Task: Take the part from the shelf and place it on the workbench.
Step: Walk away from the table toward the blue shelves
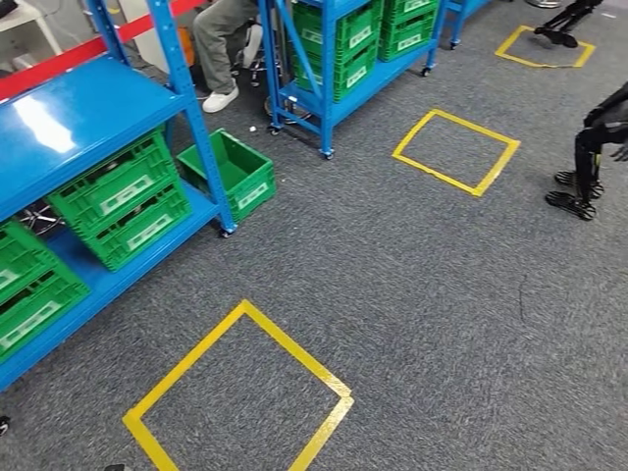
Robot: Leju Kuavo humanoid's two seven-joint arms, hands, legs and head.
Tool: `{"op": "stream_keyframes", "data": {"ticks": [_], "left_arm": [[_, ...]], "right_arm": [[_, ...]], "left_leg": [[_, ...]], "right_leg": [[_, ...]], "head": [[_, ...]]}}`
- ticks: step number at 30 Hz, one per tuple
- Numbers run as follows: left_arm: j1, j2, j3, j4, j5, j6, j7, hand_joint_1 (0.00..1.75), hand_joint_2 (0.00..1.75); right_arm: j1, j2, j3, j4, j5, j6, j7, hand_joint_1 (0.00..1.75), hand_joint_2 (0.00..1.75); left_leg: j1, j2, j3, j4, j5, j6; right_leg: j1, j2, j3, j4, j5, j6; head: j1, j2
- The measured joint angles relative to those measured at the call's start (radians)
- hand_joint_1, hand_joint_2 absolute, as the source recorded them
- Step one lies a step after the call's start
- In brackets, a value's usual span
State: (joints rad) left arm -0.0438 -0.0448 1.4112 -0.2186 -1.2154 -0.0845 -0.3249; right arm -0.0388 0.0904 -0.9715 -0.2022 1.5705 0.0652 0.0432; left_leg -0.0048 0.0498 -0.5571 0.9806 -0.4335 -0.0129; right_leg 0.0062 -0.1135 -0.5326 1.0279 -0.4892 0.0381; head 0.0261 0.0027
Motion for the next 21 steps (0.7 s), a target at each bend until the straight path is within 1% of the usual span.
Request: {"op": "stream_keyframes", "data": {"ticks": [1, 2, 3, 4, 5, 6, 7, 8, 9, 10, 11, 12, 13, 14, 15, 16, 17, 18, 19, 20, 21], "left_arm": [[0.000, -0.002, 0.004, 0.000, 0.002, 0.001, 0.002, 0.00, 0.00], [-0.001, -0.004, 0.008, 0.000, 0.003, 0.003, 0.005, 0.00, 0.00], [-0.003, -0.005, 0.010, 0.000, 0.003, 0.004, 0.008, 0.00, 0.00], [-0.005, -0.006, 0.013, 0.000, 0.003, 0.005, 0.012, 0.00, 0.00], [-0.006, -0.006, 0.014, 0.000, 0.003, 0.006, 0.015, 0.00, 0.00], [-0.006, -0.007, 0.016, 0.000, 0.003, 0.007, 0.018, 0.00, 0.00], [-0.005, -0.008, 0.017, 0.000, 0.003, 0.007, 0.020, 0.00, 0.00], [-0.005, -0.009, 0.017, 0.000, 0.002, 0.007, 0.020, 0.00, 0.00], [-0.006, -0.009, 0.018, 0.000, 0.002, 0.008, 0.021, 0.00, 0.00], [-0.007, -0.008, 0.019, 0.000, 0.002, 0.008, 0.021, 0.00, 0.00], [-0.009, -0.007, 0.019, 0.000, 0.002, 0.007, 0.021, 0.00, 0.00], [-0.009, -0.006, 0.019, 0.000, 0.002, 0.006, 0.019, 0.00, 0.00], [-0.008, -0.005, 0.019, 0.000, 0.001, 0.005, 0.017, 0.00, 0.00], [-0.006, -0.004, 0.019, 0.000, 0.001, 0.003, 0.013, 0.00, 0.00], [-0.004, -0.004, 0.020, 0.000, 0.000, 0.001, 0.008, 0.00, 0.00], [-0.004, -0.004, 0.020, 0.000, -0.001, -0.001, 0.004, 0.00, 0.00], [-0.007, -0.004, 0.020, 0.000, -0.002, -0.003, -0.001, 0.00, 0.00], [-0.011, -0.004, 0.020, 0.000, -0.002, -0.006, -0.004, 0.00, 0.00], [-0.016, -0.003, 0.020, 0.000, -0.003, -0.008, -0.007, 0.00, 0.00], [-0.019, -0.003, 0.019, 0.000, -0.003, -0.010, -0.009, 0.00, 0.00], [-0.020, -0.004, 0.019, 0.000, -0.004, -0.013, -0.011, 0.00, 0.00]], "right_arm": [[0.000, 0.000, 0.004, 0.000, 0.000, -0.003, 0.004, 0.00, 0.00], [0.000, 0.001, 0.007, 0.000, -0.001, -0.006, 0.007, 0.00, 0.00], [0.001, 0.001, 0.010, 0.000, -0.002, -0.010, 0.009, 0.00, 0.00], [0.003, 0.001, 0.012, 0.000, -0.004, -0.013, 0.009, 0.00, 0.00], [0.005, 0.001, 0.013, 0.000, -0.007, -0.017, 0.009, 0.00, 0.00], [0.006, 0.001, 0.014, 0.000, -0.009, -0.021, 0.009, 0.00, 0.00], [0.006, 0.001, 0.015, 0.000, -0.011, -0.024, 0.009, 0.00, 0.00], [0.005, 0.001, 0.015, 0.000, -0.013, -0.026, 0.009, 0.00, 0.00], [0.004, 0.001, 0.015, 0.000, -0.014, -0.028, 0.009, 0.00, 0.00], [0.003, 0.001, 0.016, 0.001, -0.015, -0.029, 0.009, 0.00, 0.00], [0.003, 0.002, 0.016, 0.001, -0.015, -0.029, 0.009, 0.00, 0.00], [0.002, 0.002, 0.016, 0.002, -0.016, -0.029, 0.011, 0.00, 0.00], [0.002, 0.002, 0.016, 0.002, -0.016, -0.029, 0.012, 0.00, 0.00], [0.001, 0.002, 0.016, 0.002, -0.017, -0.029, 0.015, 0.00, 0.00], [0.000, 0.002, 0.016, 0.002, -0.017, -0.029, 0.017, 0.00, 0.00], [-0.001, 0.002, 0.016, 0.002, -0.017, -0.029, 0.018, 0.00, 0.00], [-0.001, 0.002, 0.016, 0.002, -0.017, -0.030, 0.019, 0.00, 0.00], [-0.001, 0.002, 0.016, 0.002, -0.017, -0.030, 0.019, 0.00, 0.00], [0.000, 0.002, 0.016, 0.002, -0.017, -0.031, 0.019, 0.00, 0.00], [0.001, 0.002, 0.016, 0.002, -0.018, -0.031, 0.019, 0.00, 0.00], [0.001, 0.002, 0.016, 0.002, -0.018, -0.031, 0.017, 0.00, 0.00]], "left_leg": [[0.003, -0.012, 0.000, -0.002, 0.003, 0.006], [0.007, -0.024, -0.001, -0.003, 0.006, 0.011], [0.007, -0.037, -0.003, -0.003, 0.008, 0.014], [0.007, -0.052, -0.004, -0.003, 0.009, 0.016], [0.008, -0.067, -0.005, -0.002, 0.010, 0.016], [0.008, -0.082, -0.006, -0.002, 0.010, 0.016], [0.010, -0.097, -0.005, -0.002, 0.011, 0.014], [0.012, -0.113, -0.005, -0.001, 0.012, 0.011], [0.014, -0.127, -0.005, 0.000, 0.013, 0.006], [0.015, -0.142, -0.007, 0.003, 0.013, 0.001], [0.015, -0.155, -0.011, 0.005, 0.015, -0.006], [0.015, -0.167, -0.016, 0.005, 0.018, -0.014], [0.017, -0.179, -0.021, 0.004, 0.022, -0.022], [0.019, -0.188, -0.025, 0.002, 0.026, -0.028], [0.019, -0.179, -0.029, 0.006, 0.022, -0.033], [0.018, -0.157, -0.040, 0.026, 0.007, -0.037], [0.017, -0.127, -0.059, 0.066, -0.019, -0.040], [0.015, -0.095, -0.088, 0.128, -0.055, -0.042], [0.014, -0.076, -0.120, 0.198, -0.090, -0.043], [0.014, -0.069, -0.146, 0.255, -0.112, -0.044], [0.014, -0.066, -0.157, 0.286, -0.118, -0.043]], "right_leg": [[-0.002, 0.028, -0.011, 0.027, -0.019, 0.006], [-0.005, 0.062, -0.033, 0.076, -0.048, 0.012], [-0.006, 0.091, -0.063, 0.145, -0.083, 0.015], [-0.007, 0.104, -0.097, 0.216, -0.113, 0.016], [-0.008, 0.108, -0.124, 0.269, -0.129, 0.017], [-0.009, 0.110, -0.135, 0.287, -0.125, 0.017], [-0.010, 0.112, -0.127, 0.263, -0.100, 0.017], [-0.012, 0.120, -0.100, 0.203, -0.062, 0.017], [-0.017, 0.143, -0.067, 0.128, -0.026, 0.019], [-0.022, 0.168, -0.037, 0.062, -0.002, 0.020], [-0.026, 0.189, -0.017, 0.018, 0.010, 0.019], [-0.027, 0.202, -0.008, 0.000, 0.011, 0.015], [-0.025, 0.197, -0.007, -0.003, 0.010, 0.009], [-0.024, 0.185, -0.007, -0.002, 0.012, 0.001], [-0.023, 0.173, -0.008, -0.003, 0.015, -0.007], [-0.023, 0.160, -0.008, -0.005, 0.018, -0.014], [-0.022, 0.145, -0.009, -0.007, 0.020, -0.020], [-0.020, 0.130, -0.011, -0.008, 0.020, -0.025], [-0.017, 0.115, -0.012, -0.008, 0.020, -0.027], [-0.014, 0.099, -0.013, -0.007, 0.020, -0.028], [-0.012, 0.083, -0.014, -0.007, 0.019, -0.029]], "head": [[0.001, 0.000], [0.003, 0.000], [0.005, 0.000], [0.005, 0.000], [0.005, 0.000], [0.006, 0.000], [0.005, 0.000], [0.006, 0.000], [0.006, 0.000], [0.007, 0.000], [0.007, 0.000], [0.007, 0.000], [0.006, 0.000], [0.005, 0.000], [0.003, 0.000], [0.001, 0.000], [-0.004, 0.000], [-0.008, 0.000], [-0.011, 0.000], [-0.012, 0.000], [-0.012, 0.000]]}}
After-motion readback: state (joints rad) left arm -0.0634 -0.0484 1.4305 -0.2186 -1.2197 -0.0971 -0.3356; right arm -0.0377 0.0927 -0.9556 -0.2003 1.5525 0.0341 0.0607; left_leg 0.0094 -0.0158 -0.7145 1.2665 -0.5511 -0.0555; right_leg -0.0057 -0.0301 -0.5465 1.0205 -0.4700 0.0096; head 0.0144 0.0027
